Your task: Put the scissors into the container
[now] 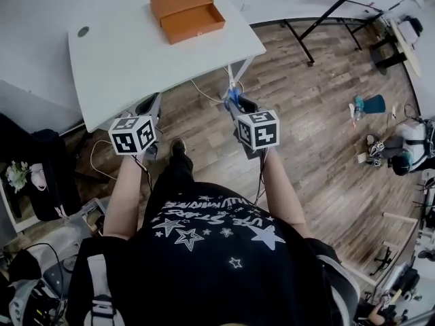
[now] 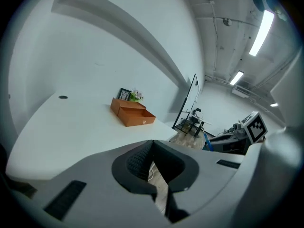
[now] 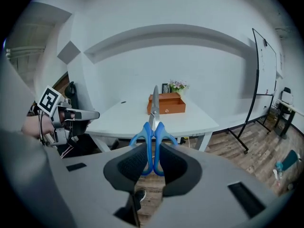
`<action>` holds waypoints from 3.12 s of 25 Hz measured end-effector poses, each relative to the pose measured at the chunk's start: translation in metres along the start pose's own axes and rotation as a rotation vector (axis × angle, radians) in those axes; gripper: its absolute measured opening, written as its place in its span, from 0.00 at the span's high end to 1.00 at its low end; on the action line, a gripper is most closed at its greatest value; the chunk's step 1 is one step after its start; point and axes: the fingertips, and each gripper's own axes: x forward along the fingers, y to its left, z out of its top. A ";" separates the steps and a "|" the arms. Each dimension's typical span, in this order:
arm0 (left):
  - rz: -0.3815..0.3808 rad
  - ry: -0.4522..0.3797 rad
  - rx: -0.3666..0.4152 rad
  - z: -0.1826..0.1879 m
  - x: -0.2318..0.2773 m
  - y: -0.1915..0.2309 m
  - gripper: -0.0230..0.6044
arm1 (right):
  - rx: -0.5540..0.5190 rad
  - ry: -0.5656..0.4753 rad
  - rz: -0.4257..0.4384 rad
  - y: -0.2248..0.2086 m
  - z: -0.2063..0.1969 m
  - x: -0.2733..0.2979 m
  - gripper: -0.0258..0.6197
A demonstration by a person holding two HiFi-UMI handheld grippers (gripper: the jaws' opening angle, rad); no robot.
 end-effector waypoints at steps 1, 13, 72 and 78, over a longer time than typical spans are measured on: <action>-0.003 0.003 -0.004 0.009 0.010 0.011 0.93 | -0.001 0.005 -0.002 -0.002 0.011 0.013 0.81; -0.039 0.035 -0.045 0.109 0.114 0.131 0.93 | -0.161 0.062 -0.046 -0.024 0.151 0.160 0.81; 0.484 -0.063 -0.283 0.127 0.237 0.187 0.93 | -1.317 0.458 0.495 -0.116 0.202 0.428 0.81; 0.466 -0.059 -0.276 0.129 0.239 0.190 0.93 | -1.320 0.478 0.499 -0.115 0.202 0.428 0.81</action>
